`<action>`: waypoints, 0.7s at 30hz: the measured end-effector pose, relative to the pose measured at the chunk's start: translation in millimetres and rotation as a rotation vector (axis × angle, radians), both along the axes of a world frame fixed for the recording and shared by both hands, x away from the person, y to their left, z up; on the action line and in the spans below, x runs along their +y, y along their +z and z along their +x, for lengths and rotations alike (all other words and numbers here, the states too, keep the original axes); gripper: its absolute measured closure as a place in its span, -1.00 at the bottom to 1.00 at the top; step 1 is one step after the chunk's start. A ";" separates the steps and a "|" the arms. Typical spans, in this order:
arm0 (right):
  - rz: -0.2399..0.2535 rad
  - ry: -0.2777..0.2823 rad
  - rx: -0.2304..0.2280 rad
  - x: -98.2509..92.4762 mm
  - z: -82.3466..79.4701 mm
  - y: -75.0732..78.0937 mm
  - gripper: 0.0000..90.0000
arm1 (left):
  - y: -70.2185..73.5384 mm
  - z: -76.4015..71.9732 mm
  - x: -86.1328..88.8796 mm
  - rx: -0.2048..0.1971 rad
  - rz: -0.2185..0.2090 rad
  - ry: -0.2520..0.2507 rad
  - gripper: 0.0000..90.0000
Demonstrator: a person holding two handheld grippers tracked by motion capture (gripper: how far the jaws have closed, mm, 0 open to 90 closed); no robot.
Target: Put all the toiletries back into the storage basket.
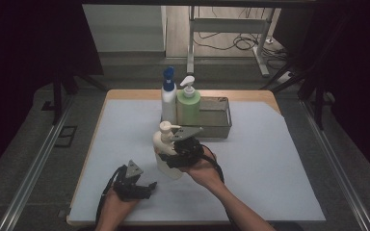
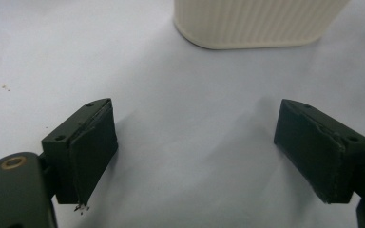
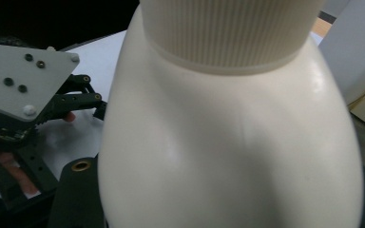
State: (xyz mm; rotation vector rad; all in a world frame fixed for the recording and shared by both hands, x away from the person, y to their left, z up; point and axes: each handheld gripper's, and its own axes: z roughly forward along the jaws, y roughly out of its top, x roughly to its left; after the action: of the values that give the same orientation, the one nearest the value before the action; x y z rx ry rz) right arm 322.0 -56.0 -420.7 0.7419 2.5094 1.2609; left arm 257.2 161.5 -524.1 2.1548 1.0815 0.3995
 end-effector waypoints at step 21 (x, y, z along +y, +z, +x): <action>-0.012 0.024 0.030 -30.4 -3.4 33.5 -0.18 | 0.1 0.1 0.2 0.001 0.002 -0.003 -0.69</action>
State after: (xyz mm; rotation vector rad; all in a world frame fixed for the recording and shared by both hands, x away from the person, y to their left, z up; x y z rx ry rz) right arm 318.6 -86.4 -387.2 0.7353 2.5544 1.2501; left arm 257.3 161.7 -524.1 2.1584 1.0787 0.3992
